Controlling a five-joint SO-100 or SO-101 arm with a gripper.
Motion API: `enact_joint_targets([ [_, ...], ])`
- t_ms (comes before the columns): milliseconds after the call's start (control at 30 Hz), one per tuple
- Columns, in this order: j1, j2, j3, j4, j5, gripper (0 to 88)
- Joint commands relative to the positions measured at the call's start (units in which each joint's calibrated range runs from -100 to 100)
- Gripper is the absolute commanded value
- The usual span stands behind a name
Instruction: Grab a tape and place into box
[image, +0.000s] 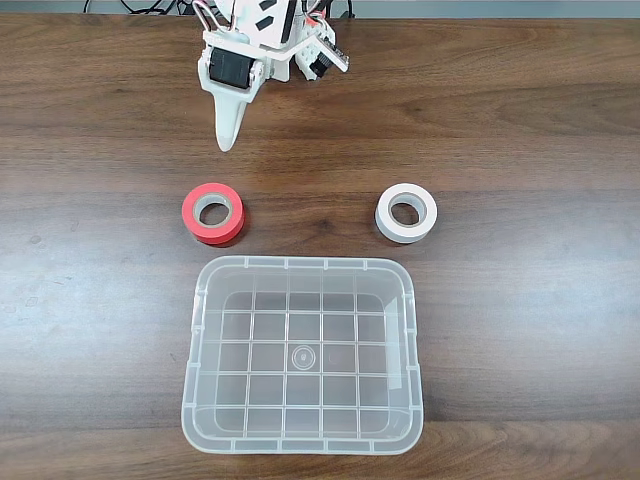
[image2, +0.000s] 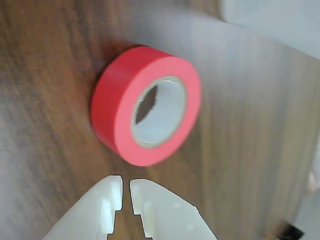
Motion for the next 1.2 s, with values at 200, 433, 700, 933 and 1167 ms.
enact_joint_targets([
  [200, 0.5, 42.9, -34.7, 2.3, 0.1, 1.2],
  [433, 0.7, 60.2, -55.6, 12.9, -0.1, 1.3],
  [700, 1.9, 70.3, -63.1, 16.1, 0.2, 1.3],
  [933, 3.3, 74.9, -63.1, 15.2, 2.4, 3.4],
  [1167, 4.4, 78.8, -63.1, 13.7, 4.3, 26.5],
])
